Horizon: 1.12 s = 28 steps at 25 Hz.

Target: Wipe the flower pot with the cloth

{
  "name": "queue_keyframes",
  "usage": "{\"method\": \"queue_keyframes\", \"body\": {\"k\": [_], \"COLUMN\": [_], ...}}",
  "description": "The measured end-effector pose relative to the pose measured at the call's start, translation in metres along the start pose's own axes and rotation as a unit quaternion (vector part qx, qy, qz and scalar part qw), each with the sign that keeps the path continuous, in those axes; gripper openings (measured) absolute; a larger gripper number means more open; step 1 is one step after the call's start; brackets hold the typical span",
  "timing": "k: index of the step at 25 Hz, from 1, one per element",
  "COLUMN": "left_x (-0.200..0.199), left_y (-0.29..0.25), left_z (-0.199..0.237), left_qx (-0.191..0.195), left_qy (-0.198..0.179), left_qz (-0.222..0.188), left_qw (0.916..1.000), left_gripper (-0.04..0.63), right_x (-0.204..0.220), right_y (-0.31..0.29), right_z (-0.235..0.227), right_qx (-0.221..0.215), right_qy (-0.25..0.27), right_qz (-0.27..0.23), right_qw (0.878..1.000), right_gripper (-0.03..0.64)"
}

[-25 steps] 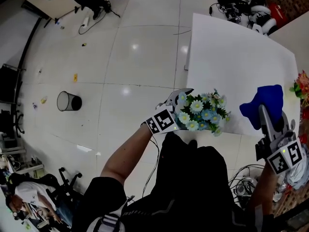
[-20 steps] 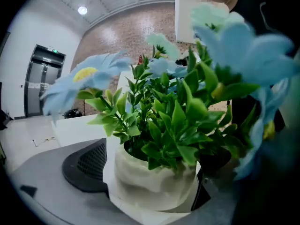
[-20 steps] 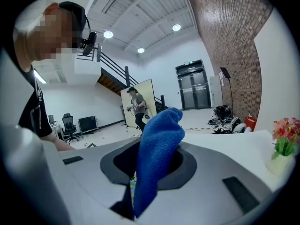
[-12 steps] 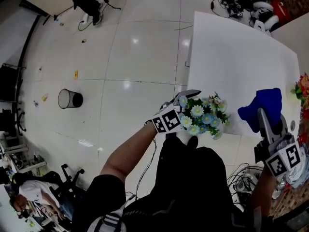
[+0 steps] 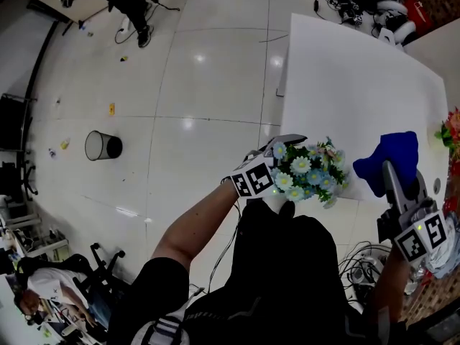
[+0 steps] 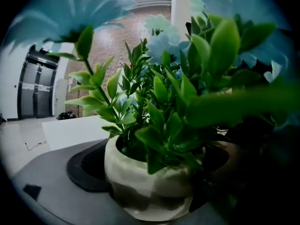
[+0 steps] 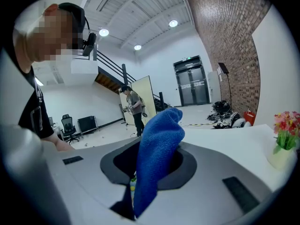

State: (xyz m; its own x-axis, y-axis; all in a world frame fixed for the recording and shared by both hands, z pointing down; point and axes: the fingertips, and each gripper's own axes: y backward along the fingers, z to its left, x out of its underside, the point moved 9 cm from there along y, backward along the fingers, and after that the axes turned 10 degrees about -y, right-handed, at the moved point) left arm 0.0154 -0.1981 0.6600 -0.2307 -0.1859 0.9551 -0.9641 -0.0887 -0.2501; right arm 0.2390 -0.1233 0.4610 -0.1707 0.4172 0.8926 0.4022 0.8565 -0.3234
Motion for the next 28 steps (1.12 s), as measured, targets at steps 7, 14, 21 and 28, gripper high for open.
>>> {"method": "queue_keyframes", "body": {"k": [7, 14, 21, 28], "left_x": [0.004, -0.003, -0.012, -0.068], "left_y": [0.004, 0.008, 0.020, 0.052], "left_z": [0.000, -0.003, 0.001, 0.017], "left_qx": [-0.011, -0.011, -0.034, -0.073], "left_qy": [0.001, 0.005, 0.032, 0.065], "left_qz": [-0.003, -0.013, -0.027, -0.071], "left_qw": [0.9999, 0.9998, 0.9985, 0.9927], "left_gripper": [0.551, 0.549, 0.548, 0.546], "right_x": [-0.001, 0.000, -0.002, -0.024], "right_y": [-0.004, -0.001, 0.008, 0.015], "right_z": [0.003, 0.001, -0.003, 0.007], "right_qx": [-0.007, -0.012, -0.018, -0.030], "right_qy": [0.001, 0.001, 0.000, -0.004], "right_qz": [0.001, -0.001, -0.011, -0.034], "right_qw": [1.000, 1.000, 1.000, 0.999], "right_gripper": [0.077, 0.077, 0.077, 0.077]}}
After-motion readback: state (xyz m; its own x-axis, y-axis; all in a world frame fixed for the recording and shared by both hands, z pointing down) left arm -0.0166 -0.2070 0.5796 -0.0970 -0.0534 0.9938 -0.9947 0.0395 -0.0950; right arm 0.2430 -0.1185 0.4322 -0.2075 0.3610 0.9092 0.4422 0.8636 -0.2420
